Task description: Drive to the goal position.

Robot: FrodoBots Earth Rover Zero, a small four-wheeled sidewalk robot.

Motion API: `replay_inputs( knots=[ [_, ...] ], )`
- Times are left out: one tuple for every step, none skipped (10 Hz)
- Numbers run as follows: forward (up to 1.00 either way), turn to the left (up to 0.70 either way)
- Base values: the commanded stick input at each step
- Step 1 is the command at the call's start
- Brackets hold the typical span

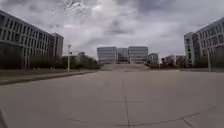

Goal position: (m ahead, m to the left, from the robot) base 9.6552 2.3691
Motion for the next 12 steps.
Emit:
replay_inputs(
  knots=[
    [1.0, 0.0],
    [1.0, 0.0],
    [1.0, 0.0],
    [1.0, 0.0],
    [1.0, 0.0],
    [1.0, 0.0],
    [1.0, 0.0],
    [1.0, 0.0],
    [1.0, 0.0],
    [1.0, 0.0],
    [1.0, 0.0],
    [1.0, 0.0]
  ],
)
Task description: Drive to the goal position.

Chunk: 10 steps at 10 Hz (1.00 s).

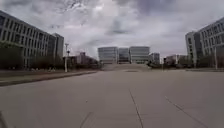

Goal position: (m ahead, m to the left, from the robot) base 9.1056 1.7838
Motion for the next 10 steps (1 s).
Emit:
replay_inputs(
  knots=[
    [1.0, 0.0],
    [1.0, 0.0],
    [1.0, 0.0],
    [1.0, 0.0],
    [1.0, 0.0],
    [1.0, -0.06],
    [1.0, -0.01],
    [1.0, 0.0],
    [1.0, 0.0],
    [1.0, 0.0]
  ],
)
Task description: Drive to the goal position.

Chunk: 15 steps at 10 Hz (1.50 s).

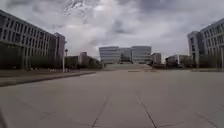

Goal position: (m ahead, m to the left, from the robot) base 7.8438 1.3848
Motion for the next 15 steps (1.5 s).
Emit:
replay_inputs(
  knots=[
    [1.0, 0.0],
    [1.0, 0.0],
    [1.0, 0.0],
    [1.0, 0.0],
    [1.0, 0.0],
    [1.0, -0.4],
    [1.0, -0.4],
    [1.0, -0.3],
    [1.0, -0.02],
    [1.0, 0.0],
    [1.0, 0.0],
    [1.0, 0.0],
    [1.0, 0.0],
    [1.0, 0.0],
    [1.0, 0.0]
  ],
)
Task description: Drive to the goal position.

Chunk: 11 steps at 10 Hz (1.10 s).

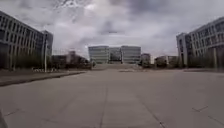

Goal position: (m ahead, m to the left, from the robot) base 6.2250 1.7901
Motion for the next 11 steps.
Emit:
replay_inputs(
  knots=[
    [1.0, 0.0],
    [1.0, 0.0],
    [1.0, 0.0],
    [1.0, 0.0],
    [1.0, 0.15],
    [1.0, 0.39],
    [1.0, 0.4],
    [1.0, 0.4],
    [1.0, 0.0],
    [1.0, 0.0],
    [1.0, 0.0]
  ],
)
